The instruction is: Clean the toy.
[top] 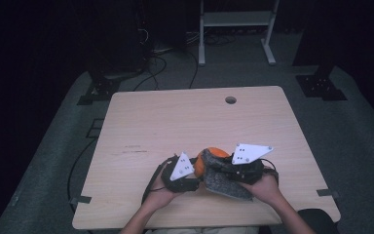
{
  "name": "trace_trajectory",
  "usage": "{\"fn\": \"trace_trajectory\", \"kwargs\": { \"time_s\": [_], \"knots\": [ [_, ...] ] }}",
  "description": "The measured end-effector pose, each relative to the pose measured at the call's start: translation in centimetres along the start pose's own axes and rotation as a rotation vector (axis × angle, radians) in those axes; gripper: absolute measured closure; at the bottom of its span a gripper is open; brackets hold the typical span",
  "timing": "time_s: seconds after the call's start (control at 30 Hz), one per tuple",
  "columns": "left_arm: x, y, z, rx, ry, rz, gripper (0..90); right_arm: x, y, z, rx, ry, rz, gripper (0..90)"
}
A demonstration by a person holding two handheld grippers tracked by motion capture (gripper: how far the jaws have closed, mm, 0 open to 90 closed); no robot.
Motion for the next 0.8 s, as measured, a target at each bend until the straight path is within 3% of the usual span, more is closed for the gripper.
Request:
{"fn": "trace_trajectory", "kwargs": {
  "time_s": [0.13,0.17,0.2,0.23,0.3,0.33,0.37,0.43,0.53,0.6,0.63,0.7,0.73,0.8],
  "knots": [
    [0.3,0.4,0.3,-0.023,0.036,0.038,38.3,-0.8,0.2,0.3,-0.002,0.02,-0.019,77.5],
    [0.4,0.3,0.3,-0.045,0.064,0.093,33.9,-1.7,0.7,0.6,0.007,0.039,-0.04,77.5],
    [0.4,0.3,0.3,-0.045,0.064,0.093,28.9,-1.7,0.7,0.6,0.007,0.039,-0.04,77.5],
    [0.4,0.1,0.3,-0.057,0.089,0.134,28.9,-2.0,0.9,0.7,0.007,0.041,-0.053,77.5],
    [0.7,-0.4,-0.1,-0.078,0.136,0.252,13.6,-1.6,0.9,0.7,0.002,0.024,-0.06,77.5],
    [0.7,-0.4,-0.1,-0.078,0.136,0.252,13.7,-1.6,0.9,0.7,0.002,0.024,-0.06,77.5],
    [0.8,0.0,0.0,-0.058,0.1,0.231,19.1,-0.5,0.7,0.4,-0.002,-0.017,-0.039,77.5],
    [0.9,0.5,0.3,-0.06,0.105,0.228,27.5,-0.3,0.6,0.2,0.003,-0.015,-0.026,77.5],
    [1.1,1.0,0.6,-0.037,0.105,0.224,29.4,-1.2,0.9,0.4,0.006,0.006,-0.044,77.6],
    [1.1,1.4,0.9,-0.03,0.116,0.231,26.2,-2.9,2.3,0.5,0.038,0.054,-0.075,77.5],
    [1.2,1.3,1.1,-0.038,0.148,0.261,22.0,-3.1,2.8,0.5,0.051,0.056,-0.091,77.5],
    [1.3,1.0,1.2,-0.056,0.159,0.281,14.6,-2.9,2.9,0.4,0.048,0.051,-0.1,77.5],
    [1.5,0.3,1.4,-0.111,0.172,0.312,13.7,-2.6,2.6,0.2,0.042,0.042,-0.094,77.5],
    [1.6,0.2,1.3,-0.11,0.17,0.312,13.7,-2.1,2.3,0.0,0.033,0.029,-0.087,77.5]
  ]
}}
Point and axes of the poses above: each handheld gripper's, and its own axes: z roughly backward along the jaws, y roughly out of its underside, x roughly to its left, the point moved 8 cm from there along -z, roughly forward along the jaws, and after that the axes turned 12 degrees about y, right-handed, at the moved point
